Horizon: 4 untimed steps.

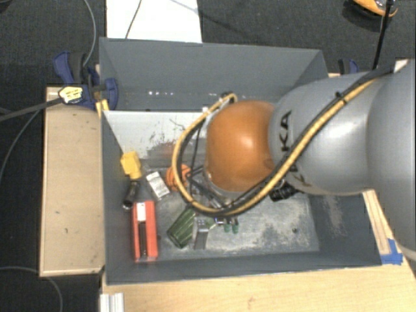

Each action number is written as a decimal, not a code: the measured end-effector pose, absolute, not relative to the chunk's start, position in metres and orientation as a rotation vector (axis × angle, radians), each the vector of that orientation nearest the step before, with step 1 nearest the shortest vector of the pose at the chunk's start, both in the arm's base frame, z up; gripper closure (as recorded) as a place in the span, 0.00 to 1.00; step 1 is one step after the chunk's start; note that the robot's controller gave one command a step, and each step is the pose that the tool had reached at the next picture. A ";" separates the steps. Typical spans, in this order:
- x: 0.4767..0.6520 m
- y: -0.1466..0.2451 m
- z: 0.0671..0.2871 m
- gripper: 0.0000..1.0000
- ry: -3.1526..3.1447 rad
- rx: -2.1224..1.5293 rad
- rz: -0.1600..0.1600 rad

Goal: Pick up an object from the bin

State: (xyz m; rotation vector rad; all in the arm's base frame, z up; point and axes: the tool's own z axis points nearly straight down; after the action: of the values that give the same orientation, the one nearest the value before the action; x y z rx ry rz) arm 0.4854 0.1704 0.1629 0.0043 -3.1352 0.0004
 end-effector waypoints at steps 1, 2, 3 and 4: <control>0.488 0.170 0.167 0.00 -3.143 -0.004 -0.002; 0.494 0.168 0.144 0.00 -3.145 0.109 -0.004; 0.496 0.164 0.109 0.00 -3.120 0.391 -0.002; 0.504 0.153 0.070 1.00 -3.069 0.699 -0.004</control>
Offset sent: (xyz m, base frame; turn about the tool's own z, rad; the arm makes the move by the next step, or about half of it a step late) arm 0.0216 -0.0116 -0.0929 -0.2498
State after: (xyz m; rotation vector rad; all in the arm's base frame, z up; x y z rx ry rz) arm 0.5035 0.1534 0.0700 0.6994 -3.0693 -0.0037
